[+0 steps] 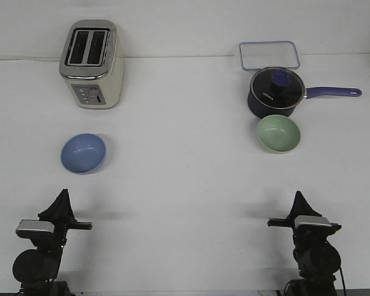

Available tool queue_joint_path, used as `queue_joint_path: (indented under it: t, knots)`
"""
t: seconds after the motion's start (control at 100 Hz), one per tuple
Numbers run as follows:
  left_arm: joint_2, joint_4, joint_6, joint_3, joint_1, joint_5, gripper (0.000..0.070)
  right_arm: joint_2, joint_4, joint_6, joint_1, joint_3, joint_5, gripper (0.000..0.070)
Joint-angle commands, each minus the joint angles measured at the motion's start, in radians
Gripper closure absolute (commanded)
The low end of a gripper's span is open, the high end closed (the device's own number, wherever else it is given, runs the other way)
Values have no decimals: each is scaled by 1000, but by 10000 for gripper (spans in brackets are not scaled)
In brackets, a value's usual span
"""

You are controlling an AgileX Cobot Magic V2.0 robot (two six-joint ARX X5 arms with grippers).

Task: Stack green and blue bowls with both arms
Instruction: 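Reach the right gripper to the pale green bowl's rim and grasp it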

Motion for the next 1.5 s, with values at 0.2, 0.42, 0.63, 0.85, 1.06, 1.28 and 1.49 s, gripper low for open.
queue_joint_path:
  t: [0.2, 0.42, 0.63, 0.85, 1.06, 1.28, 1.49]
  knots:
    - [-1, 11, -7, -19, 0, 5, 686, 85, -161, 220, 0, 209, 2, 698]
    - [-1, 11, -7, -19, 0, 5, 685, 375, -313, 195, 0, 502, 4, 634]
    - [-1, 11, -7, -19, 0, 5, 686, 708, -451, 170, 0, 757, -12, 136]
    - [-1, 11, -7, -19, 0, 5, 686, 1049, -512, 133, -50, 981, -76, 137]
    - [-1, 11, -7, -19, 0, 5, 686, 1379, -596, 75, -135, 1209, -99, 139]
    - [-1, 11, -7, -19, 0, 5, 685, 1631, -660, 46, -187, 1382, -132, 139]
    - [-1, 11, -7, -19, 0, 5, 685, 1765, -635, 36, -203, 1414, -169, 140]
